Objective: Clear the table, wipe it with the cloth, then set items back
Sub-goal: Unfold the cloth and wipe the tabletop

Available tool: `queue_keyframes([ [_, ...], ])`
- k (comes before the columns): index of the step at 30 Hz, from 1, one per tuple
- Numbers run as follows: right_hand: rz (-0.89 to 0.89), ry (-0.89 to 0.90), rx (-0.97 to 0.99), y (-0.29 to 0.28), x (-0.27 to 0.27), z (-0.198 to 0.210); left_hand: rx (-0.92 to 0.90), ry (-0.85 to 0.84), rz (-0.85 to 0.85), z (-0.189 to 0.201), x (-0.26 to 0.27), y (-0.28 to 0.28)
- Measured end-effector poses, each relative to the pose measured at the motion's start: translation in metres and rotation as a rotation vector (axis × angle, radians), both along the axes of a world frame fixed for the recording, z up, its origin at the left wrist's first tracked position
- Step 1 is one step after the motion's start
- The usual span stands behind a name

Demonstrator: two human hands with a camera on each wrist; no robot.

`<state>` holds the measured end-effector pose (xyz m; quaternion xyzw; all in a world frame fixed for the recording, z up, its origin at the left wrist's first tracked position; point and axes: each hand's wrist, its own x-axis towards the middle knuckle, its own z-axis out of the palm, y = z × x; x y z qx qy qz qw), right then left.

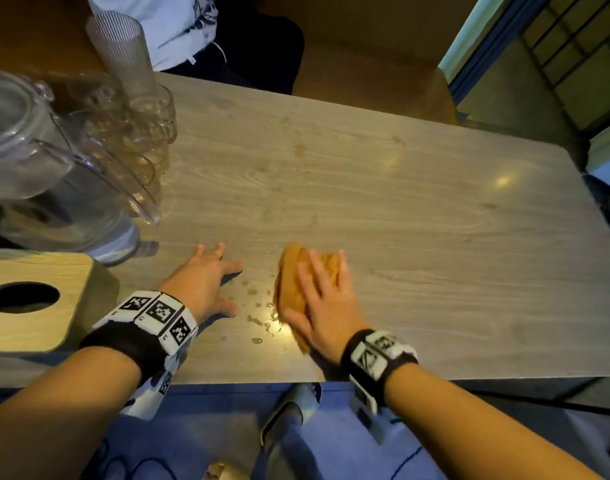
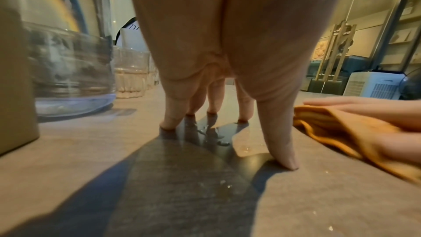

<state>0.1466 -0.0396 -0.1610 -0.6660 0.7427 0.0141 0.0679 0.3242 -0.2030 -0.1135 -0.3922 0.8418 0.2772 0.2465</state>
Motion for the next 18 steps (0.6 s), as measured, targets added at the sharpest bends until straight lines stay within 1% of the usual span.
queue_keyframes([
  [1,0.233,-0.010,-0.033,0.010,-0.004,-0.003,0.002,-0.008,-0.006,0.000,0.000,0.000],
  [2,0.445,-0.025,-0.034,0.013,-0.020,-0.004,0.002,-0.015,-0.011,0.000,0.000,-0.001],
  [3,0.574,-0.021,-0.005,0.011,-0.041,-0.005,0.002,-0.018,-0.014,0.000,-0.001,-0.001],
  [4,0.592,0.004,0.044,0.004,-0.061,-0.006,-0.001,-0.018,-0.015,0.001,-0.002,-0.001],
  [5,0.496,0.032,0.093,-0.007,-0.077,-0.005,-0.005,-0.020,-0.011,0.003,-0.004,-0.002],
  [6,0.309,0.051,0.113,-0.021,-0.088,-0.003,-0.014,-0.024,-0.008,0.005,-0.006,-0.002],
  [8,-0.135,0.040,0.102,-0.053,-0.091,-0.002,-0.043,-0.003,0.006,0.007,-0.012,-0.005],
  [9,-0.280,0.027,0.084,-0.068,-0.085,-0.003,-0.063,0.026,0.013,0.006,-0.015,-0.009],
  [10,-0.333,0.021,0.069,-0.080,-0.076,-0.004,-0.083,0.053,0.016,0.004,-0.019,-0.014],
  [11,-0.316,0.013,0.052,-0.084,-0.067,-0.006,-0.100,0.067,0.021,0.003,-0.024,-0.021],
  [12,-0.233,-0.005,0.037,-0.082,-0.059,-0.007,-0.114,0.069,0.038,0.001,-0.031,-0.027],
  [13,-0.085,-0.028,0.013,-0.075,-0.056,-0.009,-0.122,0.063,0.065,0.000,-0.039,-0.034],
  [14,0.105,-0.033,-0.018,-0.064,-0.057,-0.013,-0.127,0.055,0.090,-0.003,-0.047,-0.042],
  [16,0.503,-0.041,-0.018,-0.051,-0.081,-0.014,-0.124,0.034,0.112,-0.010,-0.063,-0.055],
  [17,0.656,-0.036,0.008,-0.056,-0.104,-0.015,-0.118,0.017,0.112,-0.012,-0.070,-0.060],
  [18,0.728,-0.012,0.038,-0.065,-0.122,-0.012,-0.111,0.001,0.109,-0.014,-0.077,-0.063],
])
